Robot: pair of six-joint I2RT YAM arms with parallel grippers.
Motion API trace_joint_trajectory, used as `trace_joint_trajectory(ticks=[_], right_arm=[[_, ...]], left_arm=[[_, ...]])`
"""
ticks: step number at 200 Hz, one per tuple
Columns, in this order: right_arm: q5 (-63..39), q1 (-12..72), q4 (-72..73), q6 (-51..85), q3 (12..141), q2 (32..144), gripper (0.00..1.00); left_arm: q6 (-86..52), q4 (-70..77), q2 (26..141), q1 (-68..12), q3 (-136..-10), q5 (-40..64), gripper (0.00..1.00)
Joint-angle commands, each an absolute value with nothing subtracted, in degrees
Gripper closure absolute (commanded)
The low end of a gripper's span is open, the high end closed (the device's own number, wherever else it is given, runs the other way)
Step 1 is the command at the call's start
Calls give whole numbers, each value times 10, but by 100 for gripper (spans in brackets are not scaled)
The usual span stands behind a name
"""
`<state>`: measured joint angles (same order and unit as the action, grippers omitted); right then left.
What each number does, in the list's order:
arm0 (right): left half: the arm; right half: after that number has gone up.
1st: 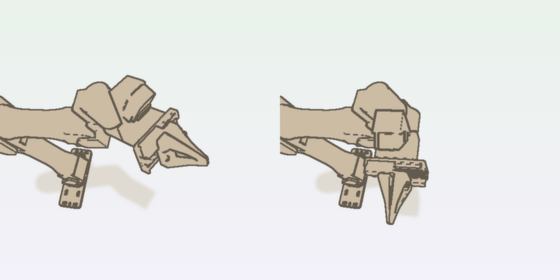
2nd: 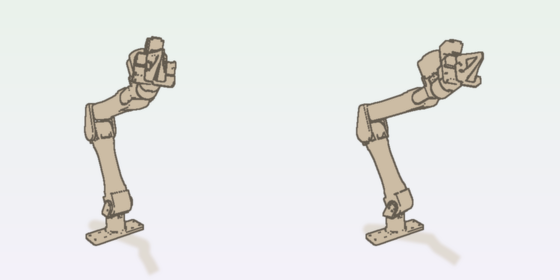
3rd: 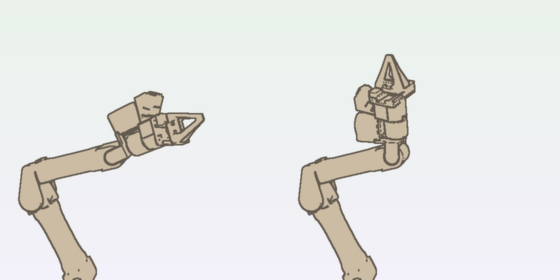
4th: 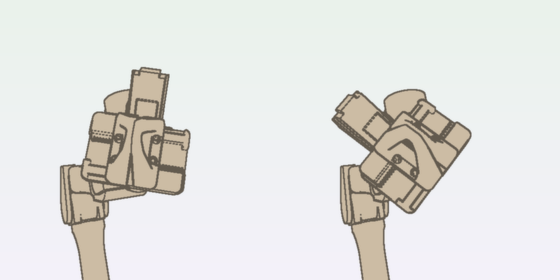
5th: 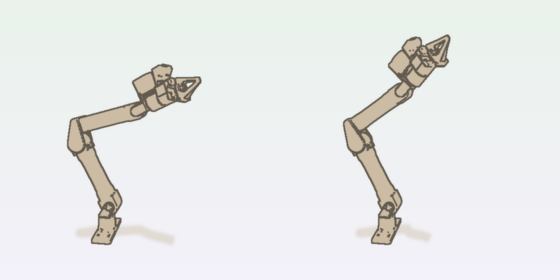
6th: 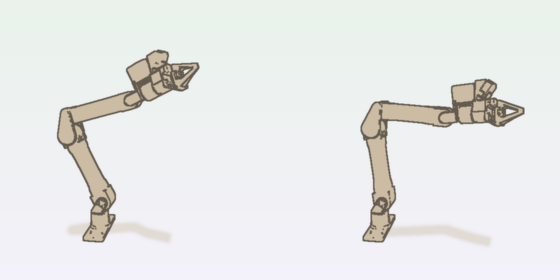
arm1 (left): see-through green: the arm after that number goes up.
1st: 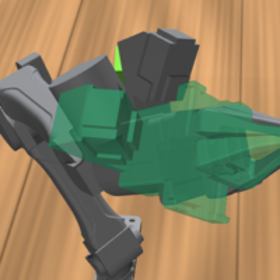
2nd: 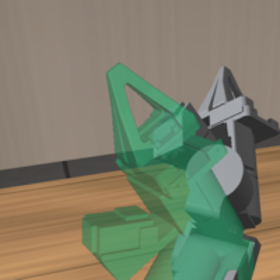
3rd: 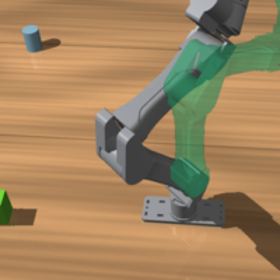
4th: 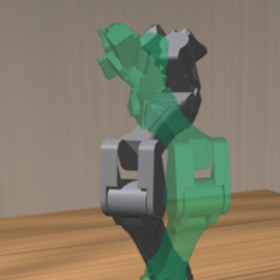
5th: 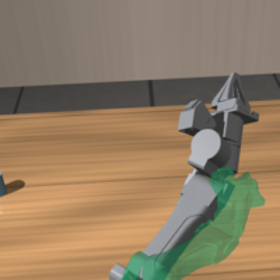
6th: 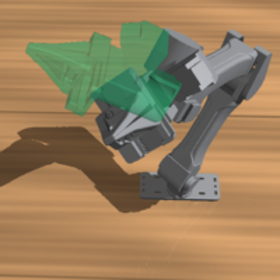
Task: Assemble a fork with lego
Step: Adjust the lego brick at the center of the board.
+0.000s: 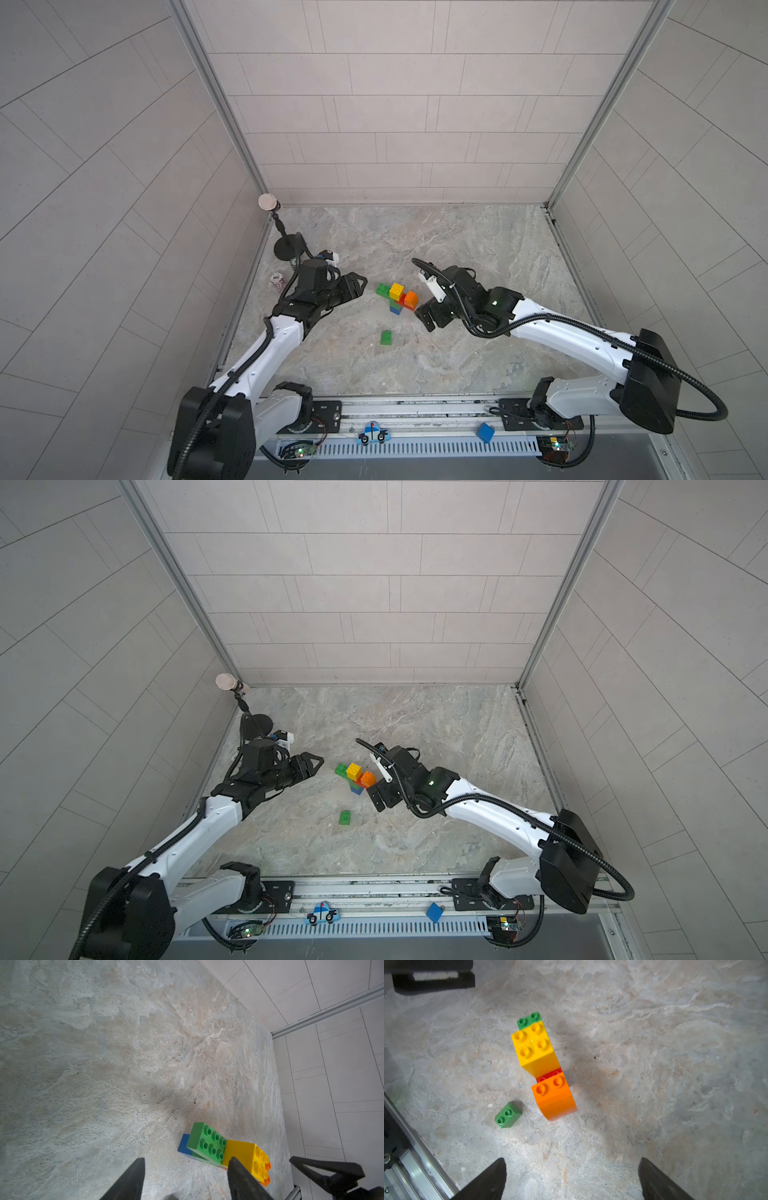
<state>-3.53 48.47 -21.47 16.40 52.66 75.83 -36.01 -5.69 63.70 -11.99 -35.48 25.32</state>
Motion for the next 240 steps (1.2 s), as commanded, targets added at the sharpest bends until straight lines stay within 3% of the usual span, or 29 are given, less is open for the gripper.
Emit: trace_joint_trajectory(ticks=[1, 83, 240], right_arm=[[-28, 496, -128, 176, 504, 773, 0], [30, 488, -1, 232, 455, 823, 5], [36, 461, 10, 254, 435, 832, 8]], left_arm=[[-370, -38, 650, -118, -350, 215, 31], [-382, 9, 698, -118, -359, 241, 31], [-366, 4, 713, -118, -363, 259, 33]])
